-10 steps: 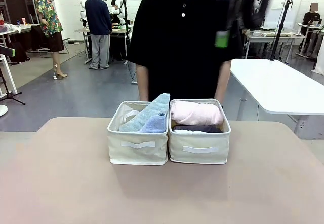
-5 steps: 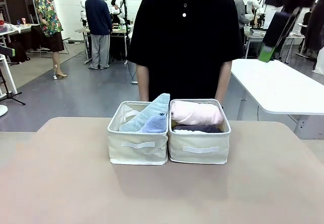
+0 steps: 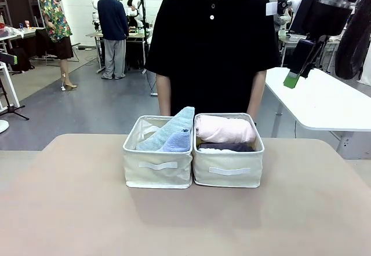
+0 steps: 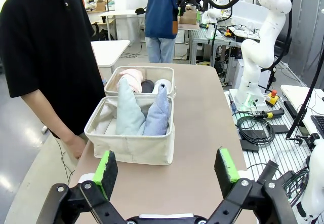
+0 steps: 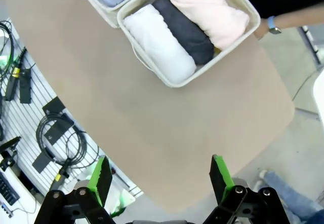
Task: Sort the towels based on their folding style.
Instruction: Pick up another triangle-folded towel from the table and place it in the left Fabric basket.
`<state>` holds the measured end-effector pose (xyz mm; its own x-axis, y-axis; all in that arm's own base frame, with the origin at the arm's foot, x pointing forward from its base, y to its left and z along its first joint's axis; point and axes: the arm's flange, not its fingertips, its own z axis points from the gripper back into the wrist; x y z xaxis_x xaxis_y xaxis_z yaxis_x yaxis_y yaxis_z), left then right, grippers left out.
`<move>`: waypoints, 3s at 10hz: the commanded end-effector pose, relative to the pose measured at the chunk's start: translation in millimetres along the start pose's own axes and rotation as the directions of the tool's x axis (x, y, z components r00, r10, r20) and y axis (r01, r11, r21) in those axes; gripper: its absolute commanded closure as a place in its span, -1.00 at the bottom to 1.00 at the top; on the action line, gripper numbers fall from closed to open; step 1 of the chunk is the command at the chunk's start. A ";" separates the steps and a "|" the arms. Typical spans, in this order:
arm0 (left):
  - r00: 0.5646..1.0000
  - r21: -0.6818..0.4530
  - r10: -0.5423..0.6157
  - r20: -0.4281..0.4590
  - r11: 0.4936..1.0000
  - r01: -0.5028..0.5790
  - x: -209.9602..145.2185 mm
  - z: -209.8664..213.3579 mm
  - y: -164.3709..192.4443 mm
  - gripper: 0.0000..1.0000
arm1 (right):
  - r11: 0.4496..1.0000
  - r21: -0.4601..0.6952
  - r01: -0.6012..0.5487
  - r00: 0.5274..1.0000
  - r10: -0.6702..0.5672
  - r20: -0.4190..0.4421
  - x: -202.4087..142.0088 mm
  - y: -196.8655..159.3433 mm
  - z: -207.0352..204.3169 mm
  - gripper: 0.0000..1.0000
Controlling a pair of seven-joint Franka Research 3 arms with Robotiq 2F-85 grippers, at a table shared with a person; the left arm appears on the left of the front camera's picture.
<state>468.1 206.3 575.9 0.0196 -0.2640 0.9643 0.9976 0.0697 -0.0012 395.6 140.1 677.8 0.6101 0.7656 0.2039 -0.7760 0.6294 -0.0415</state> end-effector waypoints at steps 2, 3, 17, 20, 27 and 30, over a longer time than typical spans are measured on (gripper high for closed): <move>1.000 -0.009 -0.010 -0.009 1.000 0.010 0.0 -0.8 -2.6 -1.00 | 1.000 0.004 -0.008 1.000 0.008 -0.002 -3.7 2.1 5.9 -1.00; 1.000 -0.009 -0.010 -0.009 1.000 0.010 0.0 -0.8 -2.6 -1.00 | 1.000 0.004 -0.008 1.000 0.008 -0.002 -3.7 2.1 5.9 -1.00; 1.000 -0.009 -0.010 -0.009 1.000 0.010 0.0 -0.8 -2.6 -1.00 | 0.913 0.033 -0.407 0.629 0.254 0.735 -268.7 -230.3 33.1 -1.00; 1.000 -0.009 -0.010 -0.009 1.000 0.010 0.0 -0.8 -2.6 -1.00 | 0.934 0.034 -0.356 0.541 0.177 0.822 -283.1 -241.2 28.8 -1.00; 1.000 -0.009 -0.010 -0.009 1.000 0.010 0.0 -0.8 -2.6 -1.00 | 0.941 0.038 -0.338 0.565 0.171 0.807 -283.4 -243.7 34.6 -1.00; 1.000 -0.009 -0.010 -0.009 1.000 0.010 0.0 -0.8 -2.6 -1.00 | 0.941 0.038 -0.338 0.565 0.171 0.807 -283.4 -243.7 34.6 -1.00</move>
<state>468.2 206.3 575.9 0.0196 -0.2641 0.9643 0.9976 0.0694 -0.0013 406.2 -234.4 665.2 0.1028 0.4338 0.8951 -0.9376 0.3428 -0.0585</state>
